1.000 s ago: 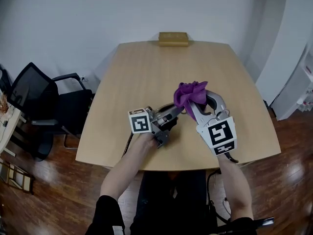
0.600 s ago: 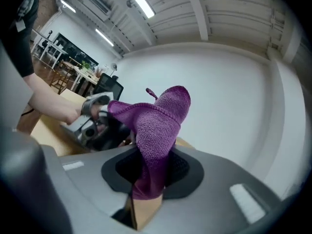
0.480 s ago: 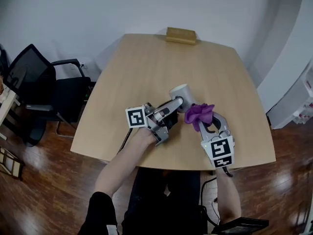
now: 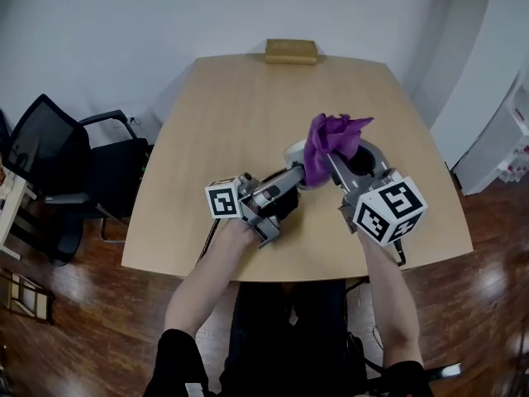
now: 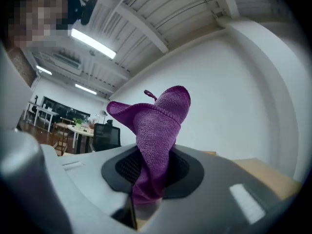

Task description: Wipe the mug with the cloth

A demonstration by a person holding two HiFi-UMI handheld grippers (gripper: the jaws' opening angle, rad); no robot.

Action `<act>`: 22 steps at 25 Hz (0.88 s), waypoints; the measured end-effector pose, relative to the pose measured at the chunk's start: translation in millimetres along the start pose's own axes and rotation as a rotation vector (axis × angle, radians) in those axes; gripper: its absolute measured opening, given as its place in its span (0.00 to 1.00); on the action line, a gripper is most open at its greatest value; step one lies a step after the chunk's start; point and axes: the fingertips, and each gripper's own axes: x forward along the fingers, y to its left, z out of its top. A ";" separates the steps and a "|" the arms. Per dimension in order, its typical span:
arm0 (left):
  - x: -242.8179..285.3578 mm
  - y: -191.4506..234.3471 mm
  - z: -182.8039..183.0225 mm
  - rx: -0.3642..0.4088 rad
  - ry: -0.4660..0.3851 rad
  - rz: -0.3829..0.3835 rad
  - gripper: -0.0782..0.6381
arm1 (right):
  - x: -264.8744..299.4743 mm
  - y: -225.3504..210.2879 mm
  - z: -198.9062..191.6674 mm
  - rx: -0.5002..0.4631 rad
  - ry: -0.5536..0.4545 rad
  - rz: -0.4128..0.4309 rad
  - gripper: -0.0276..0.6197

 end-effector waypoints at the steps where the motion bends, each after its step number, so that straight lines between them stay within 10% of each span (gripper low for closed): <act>1: 2.7 -4.4 -2.3 0.029 0.015 -0.012 0.16 | 9.8 3.6 -4.0 -0.018 0.026 0.007 0.18; 9: -2.1 -10.5 8.4 0.070 -0.039 -0.026 0.16 | -5.3 26.2 -43.8 -0.066 0.068 -0.015 0.18; 15: -5.4 -13.1 15.2 0.048 -0.090 -0.059 0.16 | -51.1 -18.0 -89.2 0.117 0.166 -0.103 0.18; 22: 2.3 -32.8 0.7 0.139 -0.016 -0.109 0.16 | -35.6 -1.1 21.3 0.095 -0.097 -0.007 0.18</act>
